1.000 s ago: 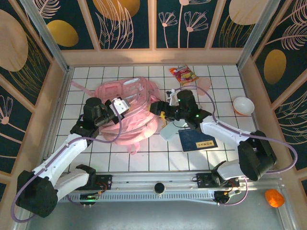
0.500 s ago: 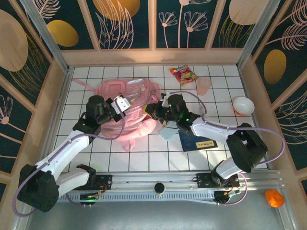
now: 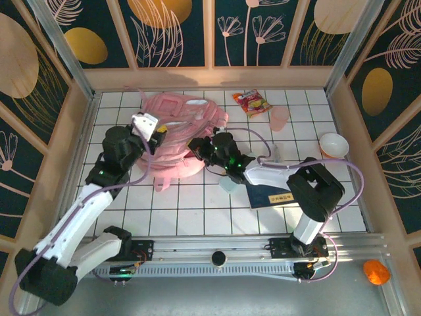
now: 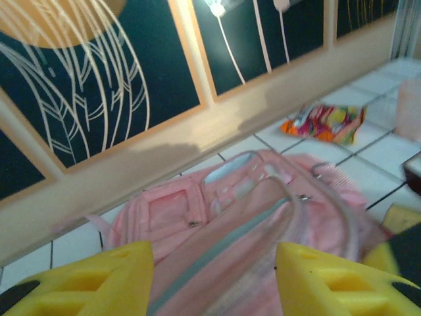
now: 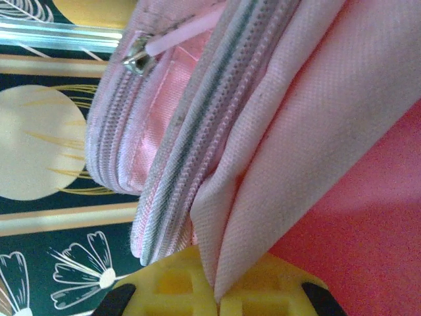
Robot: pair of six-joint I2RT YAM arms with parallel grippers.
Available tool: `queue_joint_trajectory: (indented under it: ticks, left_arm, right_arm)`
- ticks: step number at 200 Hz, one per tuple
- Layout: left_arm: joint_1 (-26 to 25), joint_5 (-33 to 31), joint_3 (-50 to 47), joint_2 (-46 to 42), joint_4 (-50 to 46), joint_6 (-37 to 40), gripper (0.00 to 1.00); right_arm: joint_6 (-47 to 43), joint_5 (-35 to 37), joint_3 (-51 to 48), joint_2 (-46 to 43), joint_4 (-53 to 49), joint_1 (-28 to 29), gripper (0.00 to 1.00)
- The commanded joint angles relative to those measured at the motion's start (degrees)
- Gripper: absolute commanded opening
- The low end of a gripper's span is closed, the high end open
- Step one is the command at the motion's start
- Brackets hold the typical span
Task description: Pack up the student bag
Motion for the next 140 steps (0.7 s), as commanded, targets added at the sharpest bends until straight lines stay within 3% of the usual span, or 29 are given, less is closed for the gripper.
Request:
queue_joint_trajectory:
  ticks: [1,37,59,99,140]
  left_arm:
    - [0.0,0.2,-2.1,-3.4,-9.7,-20.3,0.48]
    - [-4.7,0.9,-7.4,-5.3,-11.8,-37.9,0.47]
    - [-9.6,-2.0,-7.7,-2.5,-12.1,-41.3,0.47]
    - [-10.9,-5.8,-5.5,5.0,-14.7,-46.4,0.48]
    - [-11.8,-7.6,-5.8,8.4,-10.1,-48.4,0.47]
  right_arm:
    - [0.8,4.9,5.0,1.7,5.5,0.7,0.00]
    - [1.0,5.4,8.2,3.6,4.5,1.1,0.00]
    - [0.9,5.3,9.6,4.3,3.7,1.3,0.00]
    - [1.8,4.4,10.4,4.6,4.2,1.3,0.00]
    - [2.4,3.6,10.7,4.5,4.5,1.5,0.00]
